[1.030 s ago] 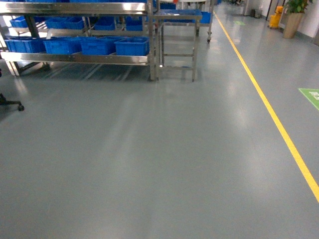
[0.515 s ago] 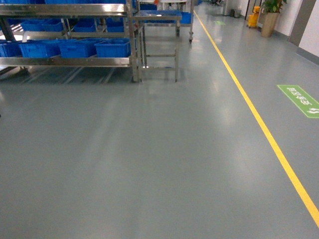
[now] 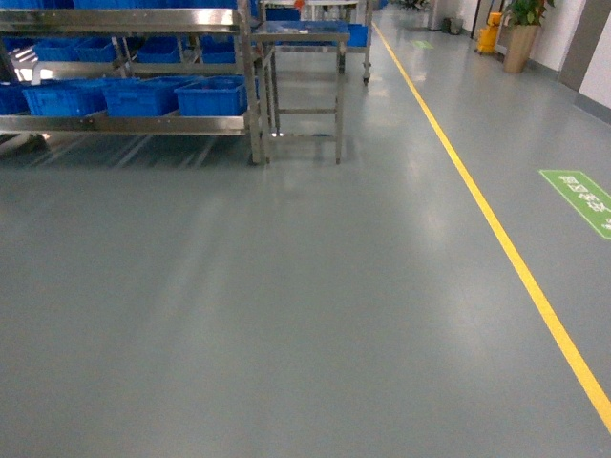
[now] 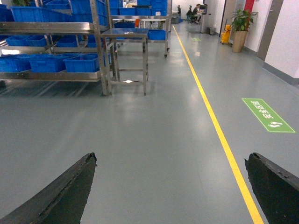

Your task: Pick blue part to blue bin on bottom shelf

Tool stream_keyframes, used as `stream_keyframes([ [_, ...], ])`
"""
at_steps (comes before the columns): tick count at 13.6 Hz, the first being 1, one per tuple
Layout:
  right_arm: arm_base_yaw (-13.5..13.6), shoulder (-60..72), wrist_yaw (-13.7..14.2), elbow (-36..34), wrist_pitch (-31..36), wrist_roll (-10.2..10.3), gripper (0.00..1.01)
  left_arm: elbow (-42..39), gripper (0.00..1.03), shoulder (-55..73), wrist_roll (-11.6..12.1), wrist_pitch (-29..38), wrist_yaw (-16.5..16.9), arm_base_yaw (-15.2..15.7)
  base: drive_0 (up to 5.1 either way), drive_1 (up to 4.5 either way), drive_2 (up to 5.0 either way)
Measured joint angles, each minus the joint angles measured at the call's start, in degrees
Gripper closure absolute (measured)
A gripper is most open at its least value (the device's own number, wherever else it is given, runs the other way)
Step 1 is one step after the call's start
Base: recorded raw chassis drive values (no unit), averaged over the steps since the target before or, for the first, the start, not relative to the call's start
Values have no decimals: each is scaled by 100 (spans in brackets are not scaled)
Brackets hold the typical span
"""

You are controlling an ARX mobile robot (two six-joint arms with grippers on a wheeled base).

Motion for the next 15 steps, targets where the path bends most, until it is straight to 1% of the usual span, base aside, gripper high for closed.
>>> stream_keyframes([
  [15,0,0,0,0,15,0,3,2,61,0,0,15,-2,0,-2,413,-416],
])
